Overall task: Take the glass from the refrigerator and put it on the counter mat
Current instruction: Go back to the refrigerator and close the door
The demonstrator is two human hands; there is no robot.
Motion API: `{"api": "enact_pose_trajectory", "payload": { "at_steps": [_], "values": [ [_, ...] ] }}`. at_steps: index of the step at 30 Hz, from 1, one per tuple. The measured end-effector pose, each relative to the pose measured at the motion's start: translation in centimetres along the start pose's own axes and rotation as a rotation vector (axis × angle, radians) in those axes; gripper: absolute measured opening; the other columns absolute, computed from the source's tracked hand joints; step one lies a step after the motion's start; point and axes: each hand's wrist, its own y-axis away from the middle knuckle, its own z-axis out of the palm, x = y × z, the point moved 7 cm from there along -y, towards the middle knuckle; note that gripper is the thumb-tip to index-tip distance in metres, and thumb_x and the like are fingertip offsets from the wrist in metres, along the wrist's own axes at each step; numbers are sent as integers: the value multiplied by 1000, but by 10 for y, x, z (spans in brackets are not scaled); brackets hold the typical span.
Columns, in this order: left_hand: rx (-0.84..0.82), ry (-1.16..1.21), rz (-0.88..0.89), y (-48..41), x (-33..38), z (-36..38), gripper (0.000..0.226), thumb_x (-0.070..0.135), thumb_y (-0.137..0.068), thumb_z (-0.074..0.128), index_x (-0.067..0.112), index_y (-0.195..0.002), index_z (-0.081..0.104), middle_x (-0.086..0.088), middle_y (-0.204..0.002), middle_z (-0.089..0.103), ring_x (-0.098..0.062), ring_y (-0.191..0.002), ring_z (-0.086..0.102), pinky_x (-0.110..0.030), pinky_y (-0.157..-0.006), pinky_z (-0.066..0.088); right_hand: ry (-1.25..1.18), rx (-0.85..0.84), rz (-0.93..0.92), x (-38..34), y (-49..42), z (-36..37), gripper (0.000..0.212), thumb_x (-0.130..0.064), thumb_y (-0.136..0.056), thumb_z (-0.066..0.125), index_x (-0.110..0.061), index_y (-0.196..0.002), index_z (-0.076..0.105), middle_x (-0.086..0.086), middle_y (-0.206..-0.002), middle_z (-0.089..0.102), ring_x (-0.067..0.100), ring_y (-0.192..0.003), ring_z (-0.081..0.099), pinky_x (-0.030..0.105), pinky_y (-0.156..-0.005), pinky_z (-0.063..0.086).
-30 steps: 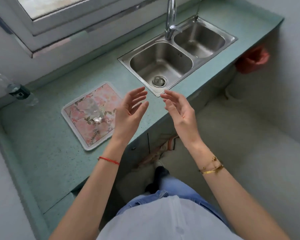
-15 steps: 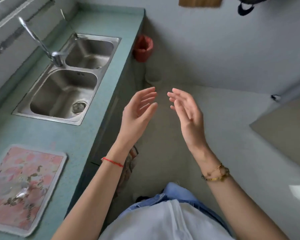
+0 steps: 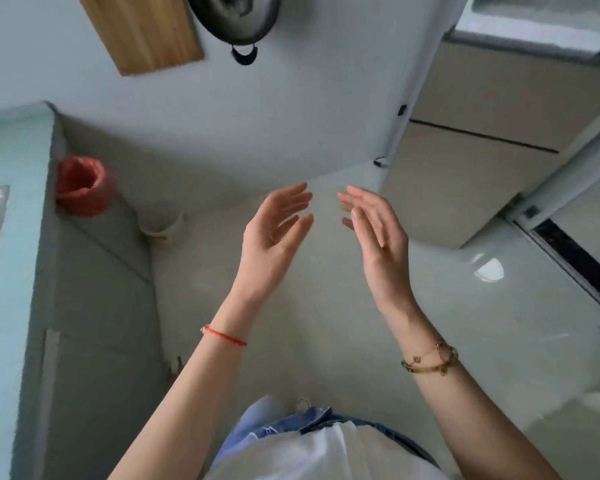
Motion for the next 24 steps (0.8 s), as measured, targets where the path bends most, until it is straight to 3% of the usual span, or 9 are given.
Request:
{"api": "enact_pose_trajectory", "payload": {
  "at_steps": [13, 19, 24],
  "values": [
    [-420, 78, 4, -121, -12, 179, 36, 1, -97, 60, 5, -133, 57, -15, -126, 68, -9, -115, 66, -14, -95, 49, 102, 427, -20, 19, -69, -147, 35, -25, -102, 52, -11, -133, 58, 1, -134, 67, 12, -130, 60, 48, -112, 47],
    [-567, 135, 28, -186, -15, 250, 36, 1, -97, 61, 9, -132, 58, -7, -124, 69, -14, -122, 65, -16, -97, 50, 145, 591, -36, 28, -117, -197, 33, -26, -102, 52, -14, -133, 59, -1, -135, 66, 12, -130, 59, 50, -112, 46],
    [-693, 156, 68, -229, -7, 306, 35, 4, -97, 62, 13, -131, 59, -5, -123, 69, -14, -123, 65, -21, -101, 51, 242, 693, -64, 25, -156, -234, 34, -23, -104, 50, -9, -133, 61, -1, -137, 64, 6, -128, 59, 37, -111, 49]
  ]
}}
